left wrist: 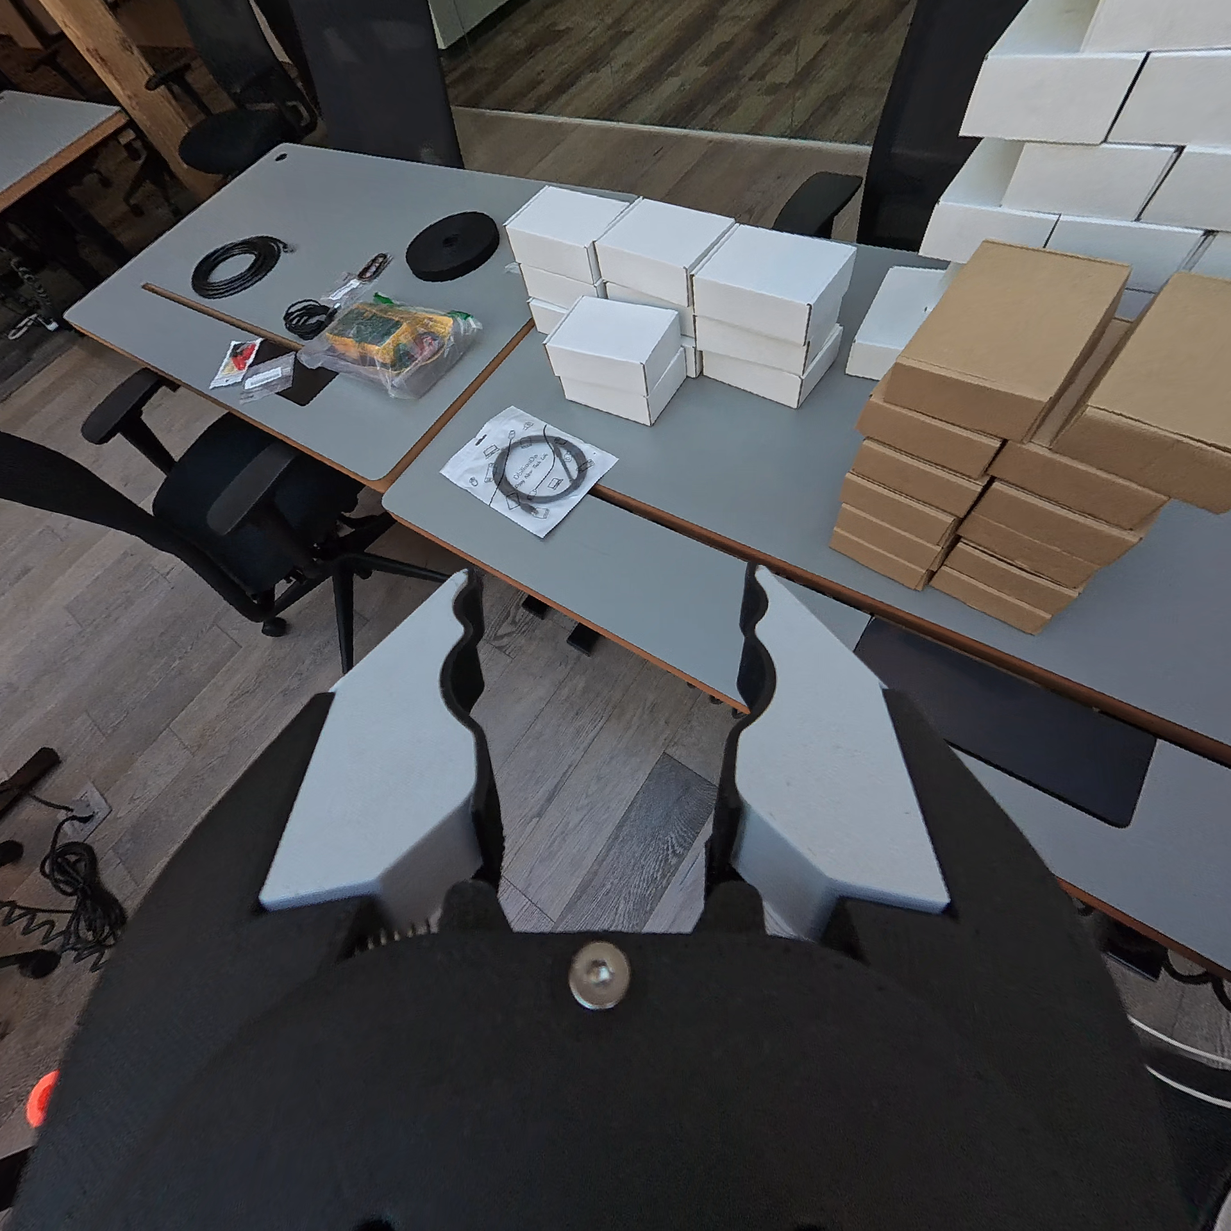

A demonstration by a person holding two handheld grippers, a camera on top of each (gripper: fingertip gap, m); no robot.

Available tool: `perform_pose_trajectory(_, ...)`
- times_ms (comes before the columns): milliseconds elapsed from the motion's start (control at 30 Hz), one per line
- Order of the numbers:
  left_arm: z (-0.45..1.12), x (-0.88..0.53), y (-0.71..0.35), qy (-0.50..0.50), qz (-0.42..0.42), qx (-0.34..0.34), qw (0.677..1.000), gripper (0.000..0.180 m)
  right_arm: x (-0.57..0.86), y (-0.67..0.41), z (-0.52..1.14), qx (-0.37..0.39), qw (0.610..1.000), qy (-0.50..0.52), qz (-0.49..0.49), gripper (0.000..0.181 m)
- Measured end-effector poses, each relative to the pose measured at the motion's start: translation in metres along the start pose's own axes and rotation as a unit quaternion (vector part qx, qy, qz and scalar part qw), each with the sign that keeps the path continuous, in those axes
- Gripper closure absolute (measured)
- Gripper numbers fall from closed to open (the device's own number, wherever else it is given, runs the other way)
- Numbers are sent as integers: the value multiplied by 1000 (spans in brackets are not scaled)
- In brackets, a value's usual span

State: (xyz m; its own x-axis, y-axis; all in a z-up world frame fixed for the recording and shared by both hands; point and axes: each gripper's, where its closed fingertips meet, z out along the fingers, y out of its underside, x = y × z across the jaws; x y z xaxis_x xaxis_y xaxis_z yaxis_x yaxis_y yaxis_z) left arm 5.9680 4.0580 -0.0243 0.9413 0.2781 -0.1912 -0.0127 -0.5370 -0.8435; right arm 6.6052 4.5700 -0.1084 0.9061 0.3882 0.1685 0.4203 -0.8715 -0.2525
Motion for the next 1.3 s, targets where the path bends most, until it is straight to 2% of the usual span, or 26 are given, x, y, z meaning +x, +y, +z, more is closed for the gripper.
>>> perform_pose_trajectory(200, -4, -9, 10, -11, -5, -8, 1000, 104, 2, 3, 11, -24, 999, 40, -24, 123)
perform_pose_trajectory(800, 3, -2, 14, -3, 7, -17, 1000, 105, -1, 3, 19, -48, 996, 63, -48, 123)
perform_pose_trajectory(967, 4, -2, 12, -1, 8, -13, 1000, 105, -1, 4, 16, -49, 996, 62, -46, 111)
perform_pose_trajectory(1167, 6, 1, -3, 12, 13, 6, 1000, 105, 2, 2, -13, -4, 997, 57, -53, 105)
perform_pose_trajectory(1300, 11, 11, -30, 36, 26, 46, 998, 105, 7, 9, -72, 106, 991, 56, -56, 105)
